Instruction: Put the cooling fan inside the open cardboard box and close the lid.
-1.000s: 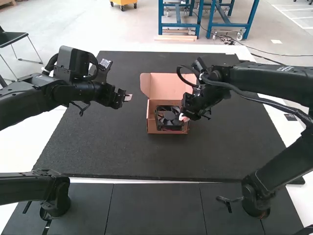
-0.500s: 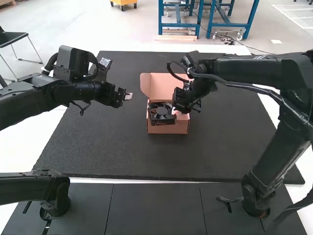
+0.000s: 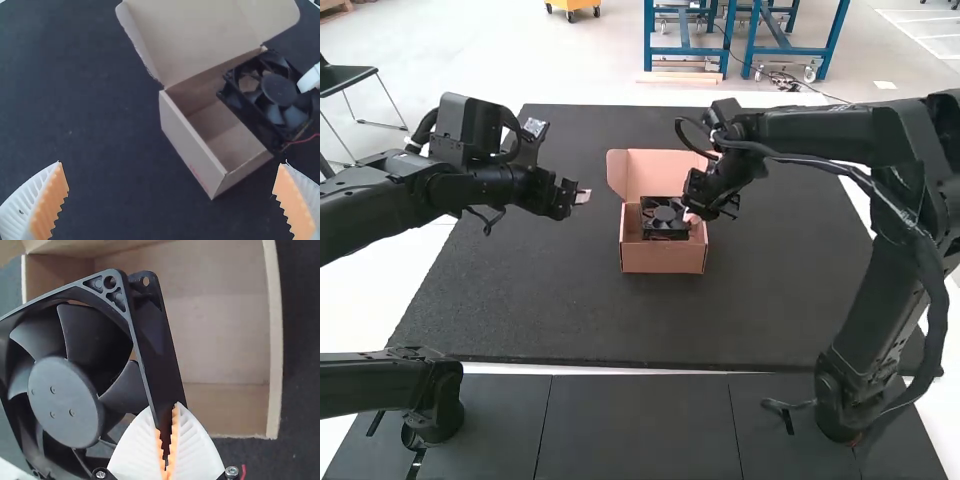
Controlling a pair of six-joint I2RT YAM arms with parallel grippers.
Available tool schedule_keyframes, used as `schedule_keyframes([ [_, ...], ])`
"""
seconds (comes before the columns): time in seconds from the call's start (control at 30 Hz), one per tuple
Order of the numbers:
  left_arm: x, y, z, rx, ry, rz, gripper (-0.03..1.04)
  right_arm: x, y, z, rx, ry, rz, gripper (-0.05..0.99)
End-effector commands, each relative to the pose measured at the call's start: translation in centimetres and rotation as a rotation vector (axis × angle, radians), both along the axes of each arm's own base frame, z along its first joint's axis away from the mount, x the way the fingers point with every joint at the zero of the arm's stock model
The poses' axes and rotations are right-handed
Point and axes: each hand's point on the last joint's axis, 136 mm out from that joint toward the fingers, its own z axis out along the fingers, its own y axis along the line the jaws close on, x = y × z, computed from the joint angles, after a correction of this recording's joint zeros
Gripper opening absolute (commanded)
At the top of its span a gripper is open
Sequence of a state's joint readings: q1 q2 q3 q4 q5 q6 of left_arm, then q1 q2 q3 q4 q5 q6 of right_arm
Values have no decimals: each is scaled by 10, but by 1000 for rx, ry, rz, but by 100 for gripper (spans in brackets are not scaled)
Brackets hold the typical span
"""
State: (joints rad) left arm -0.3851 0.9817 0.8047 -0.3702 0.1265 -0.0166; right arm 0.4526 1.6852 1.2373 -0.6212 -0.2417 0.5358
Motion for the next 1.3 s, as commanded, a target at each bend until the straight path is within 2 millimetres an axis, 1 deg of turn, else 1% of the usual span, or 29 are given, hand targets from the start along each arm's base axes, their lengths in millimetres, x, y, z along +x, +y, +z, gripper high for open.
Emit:
schedule_keyframes([
  [0.0,5,2,19,-21,-43,18,97,15,4,15,32,-41,-30,-2],
  [0.2,5,1,18,-25,-41,16,97,21,8,13,41,-31,-44,-2],
  [0.3,5,1,19,-31,-40,18,97,24,9,8,42,-17,-49,-2],
  [0.67,5,1,18,-39,-35,22,97,35,14,2,37,-14,-45,-2],
  [0.83,5,0,20,-43,-36,18,97,35,14,-4,26,-9,-36,-2],
  [0.97,4,-1,20,-49,-37,14,97,33,13,-12,8,2,-23,-2],
  [1.1,5,-1,22,-52,-42,13,97,32,13,-15,-6,0,-12,-2],
  [1.27,5,-2,24,-58,-46,12,97,31,7,-24,-36,9,-15,-2],
])
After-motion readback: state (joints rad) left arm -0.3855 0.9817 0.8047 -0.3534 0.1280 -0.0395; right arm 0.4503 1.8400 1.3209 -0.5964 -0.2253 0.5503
